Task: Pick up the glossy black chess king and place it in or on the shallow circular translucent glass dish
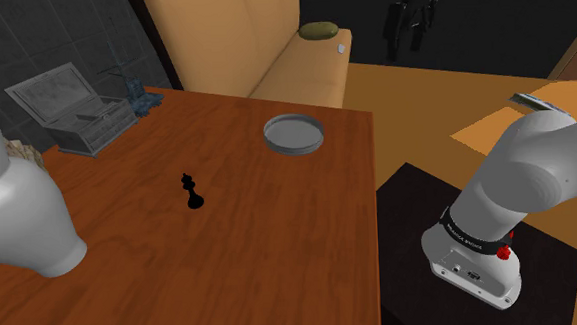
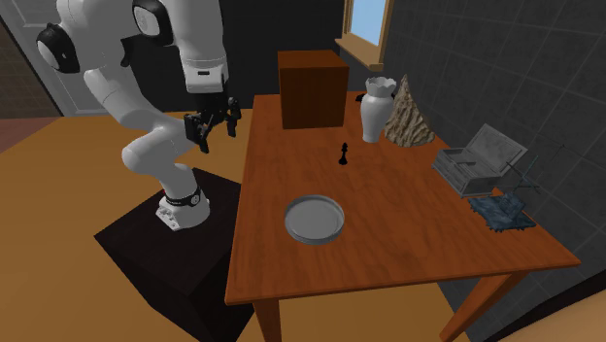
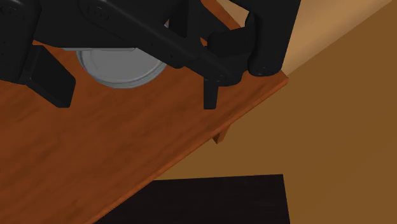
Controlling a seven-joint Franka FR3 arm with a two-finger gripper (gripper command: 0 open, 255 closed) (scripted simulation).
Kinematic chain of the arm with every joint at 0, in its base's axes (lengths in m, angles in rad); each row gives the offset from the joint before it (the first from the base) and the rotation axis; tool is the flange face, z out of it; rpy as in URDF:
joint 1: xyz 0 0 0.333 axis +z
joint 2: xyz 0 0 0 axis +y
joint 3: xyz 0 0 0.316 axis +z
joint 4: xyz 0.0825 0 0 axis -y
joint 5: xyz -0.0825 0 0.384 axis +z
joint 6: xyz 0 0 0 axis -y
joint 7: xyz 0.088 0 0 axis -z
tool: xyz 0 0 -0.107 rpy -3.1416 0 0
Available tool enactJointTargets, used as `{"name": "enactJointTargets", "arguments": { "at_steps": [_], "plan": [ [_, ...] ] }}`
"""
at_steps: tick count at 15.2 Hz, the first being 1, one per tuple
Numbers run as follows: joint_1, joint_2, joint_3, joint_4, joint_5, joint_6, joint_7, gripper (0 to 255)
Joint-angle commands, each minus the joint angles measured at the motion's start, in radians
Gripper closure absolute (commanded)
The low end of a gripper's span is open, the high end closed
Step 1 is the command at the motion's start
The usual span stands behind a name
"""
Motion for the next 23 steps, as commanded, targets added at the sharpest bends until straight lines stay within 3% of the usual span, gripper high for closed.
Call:
{"name": "enactJointTargets", "arguments": {
  "at_steps": [1,14,23],
  "plan": [
    [0.0,0.0,0.0,0.0,0.0,0.0,0.0,0],
    [0.088,0.136,0.274,-0.069,0.15,0.292,0.295,0],
    [0.107,0.363,0.469,0.016,0.148,0.492,0.513,0]
  ]
}}
